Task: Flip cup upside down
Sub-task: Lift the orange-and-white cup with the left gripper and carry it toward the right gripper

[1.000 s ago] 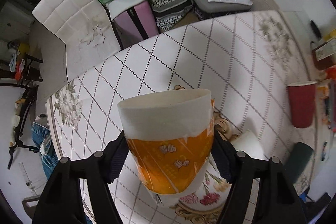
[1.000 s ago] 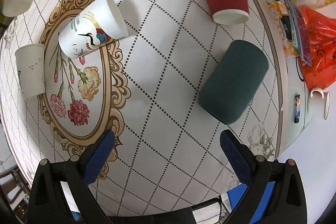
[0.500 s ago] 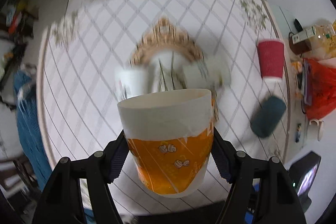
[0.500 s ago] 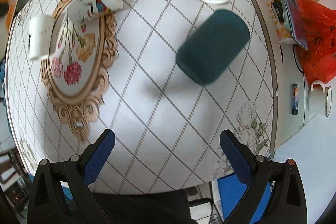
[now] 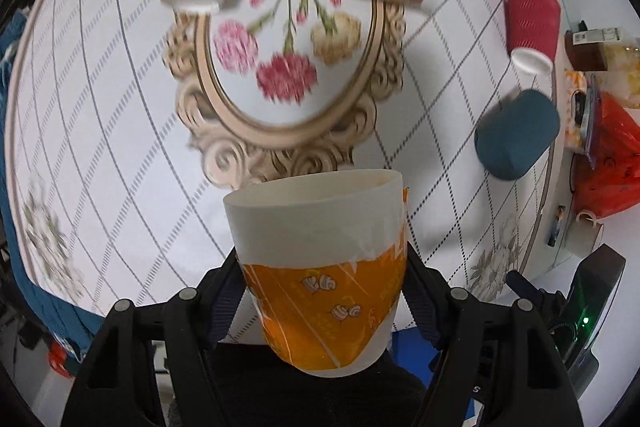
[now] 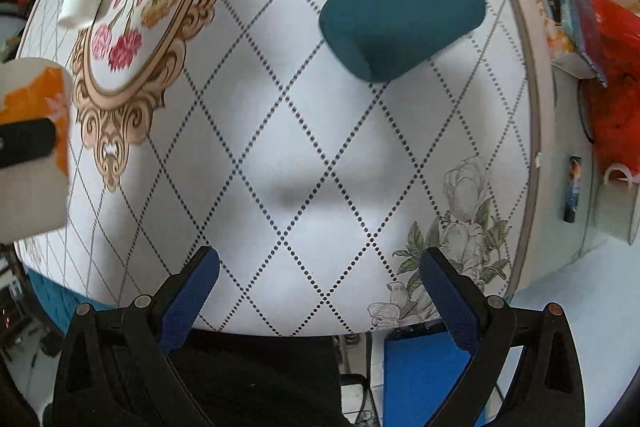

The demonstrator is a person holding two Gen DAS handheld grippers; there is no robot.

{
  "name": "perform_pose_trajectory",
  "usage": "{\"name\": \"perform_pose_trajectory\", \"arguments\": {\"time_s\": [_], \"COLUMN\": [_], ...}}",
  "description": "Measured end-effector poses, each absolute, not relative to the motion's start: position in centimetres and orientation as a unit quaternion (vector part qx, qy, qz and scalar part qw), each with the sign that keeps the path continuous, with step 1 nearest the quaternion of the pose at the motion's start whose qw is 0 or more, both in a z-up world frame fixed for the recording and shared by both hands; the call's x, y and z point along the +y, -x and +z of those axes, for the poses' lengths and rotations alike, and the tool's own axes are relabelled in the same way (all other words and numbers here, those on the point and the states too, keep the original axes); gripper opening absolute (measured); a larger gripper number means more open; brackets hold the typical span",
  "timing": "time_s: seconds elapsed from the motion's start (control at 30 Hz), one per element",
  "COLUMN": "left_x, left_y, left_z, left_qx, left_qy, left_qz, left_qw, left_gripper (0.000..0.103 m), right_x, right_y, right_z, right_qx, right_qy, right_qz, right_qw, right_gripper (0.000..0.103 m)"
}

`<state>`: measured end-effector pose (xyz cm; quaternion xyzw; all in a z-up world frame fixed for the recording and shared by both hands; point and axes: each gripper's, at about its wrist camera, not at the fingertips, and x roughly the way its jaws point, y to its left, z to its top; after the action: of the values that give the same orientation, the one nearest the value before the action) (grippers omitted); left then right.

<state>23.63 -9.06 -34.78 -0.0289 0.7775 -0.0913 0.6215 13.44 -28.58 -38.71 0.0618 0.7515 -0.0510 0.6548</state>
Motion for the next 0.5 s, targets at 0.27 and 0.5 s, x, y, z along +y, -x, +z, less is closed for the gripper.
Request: {"name": "perform_pose_trajectory", "arguments": {"time_s": [0.27, 0.5], "left_x": [-10.1, -11.1], "left_y": [-21.2, -20.5], "left_z": [-38.2, -40.0], "left_qx": [0.797, 0.805], "left_qy": [0.037, 0.021], "left_qz": [-0.077, -0.078], "left_qw": [0.598, 0.588], "left_gripper": [0.070, 0.070], "right_x": [-28.2, -28.8], "right_y": [-11.6, -11.1], "right_z": [-41.2, -42.7], "right_qx": [0.764, 0.772], "right_qy": [-0.055, -0.054], "right_qz": [-0.013, -0.016], "right_qw": [0.643, 0.633], "right_gripper": [0.102, 0.102]}}
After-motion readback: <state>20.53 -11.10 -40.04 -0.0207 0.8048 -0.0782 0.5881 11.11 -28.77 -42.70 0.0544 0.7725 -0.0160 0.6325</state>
